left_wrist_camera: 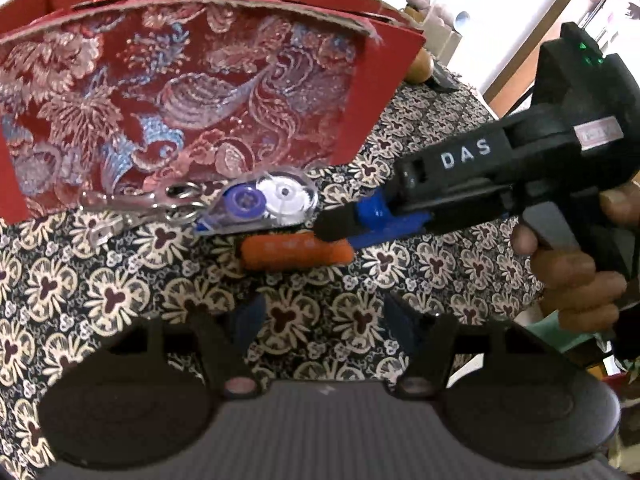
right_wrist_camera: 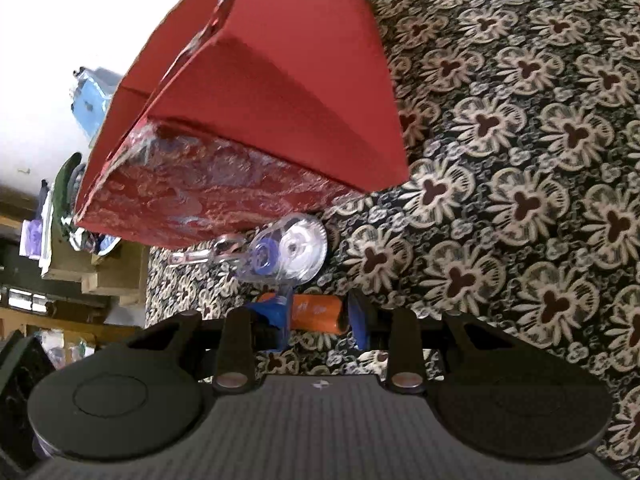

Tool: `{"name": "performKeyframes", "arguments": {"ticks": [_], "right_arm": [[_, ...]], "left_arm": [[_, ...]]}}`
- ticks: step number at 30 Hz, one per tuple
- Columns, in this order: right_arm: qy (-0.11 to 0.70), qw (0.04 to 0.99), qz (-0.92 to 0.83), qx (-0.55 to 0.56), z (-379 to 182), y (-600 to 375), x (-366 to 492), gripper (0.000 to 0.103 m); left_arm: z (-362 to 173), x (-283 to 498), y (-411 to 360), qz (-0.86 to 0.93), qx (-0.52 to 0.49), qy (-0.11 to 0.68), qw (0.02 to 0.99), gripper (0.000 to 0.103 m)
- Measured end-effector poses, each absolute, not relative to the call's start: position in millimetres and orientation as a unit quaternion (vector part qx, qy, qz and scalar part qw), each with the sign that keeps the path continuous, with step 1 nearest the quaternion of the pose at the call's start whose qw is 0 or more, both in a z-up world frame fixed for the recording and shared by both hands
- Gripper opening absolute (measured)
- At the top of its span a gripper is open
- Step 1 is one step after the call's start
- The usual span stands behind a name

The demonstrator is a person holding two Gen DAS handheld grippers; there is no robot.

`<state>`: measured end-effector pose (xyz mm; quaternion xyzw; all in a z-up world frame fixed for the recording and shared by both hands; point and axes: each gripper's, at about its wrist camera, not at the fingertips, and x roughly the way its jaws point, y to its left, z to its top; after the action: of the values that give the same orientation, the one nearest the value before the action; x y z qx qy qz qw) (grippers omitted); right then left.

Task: Organize rigid objects
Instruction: 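Close the right tool on the orange stick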

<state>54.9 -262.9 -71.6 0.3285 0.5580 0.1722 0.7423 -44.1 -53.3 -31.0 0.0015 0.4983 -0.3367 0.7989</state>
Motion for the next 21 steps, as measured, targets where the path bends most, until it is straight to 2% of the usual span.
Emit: {"name": "performKeyframes", "arguments": {"ticks": [9, 16, 21], "right_arm": [[0.606, 0.652, 0.253, 0.379, -90.8, -241.0, 57.7, 0.013], [0.571, 0.701, 0.291, 0.313, -62.6, -238.9, 62.2, 0.014], [0.558, 0.723, 0.293, 0.284, -67.0, -228.2, 75.7, 0.014]], "left_arm": [[-31.6, -53.9, -33.4, -0.306, -0.018, 0.502, 0.809, 0.067], [-31.1, -53.4, -31.4, -0.255, -0.027, 0.498, 0.828, 0.067], [-32.6, -51.0, -40.5, -0.219, -0.033, 0.487, 0.845, 0.067]]}}
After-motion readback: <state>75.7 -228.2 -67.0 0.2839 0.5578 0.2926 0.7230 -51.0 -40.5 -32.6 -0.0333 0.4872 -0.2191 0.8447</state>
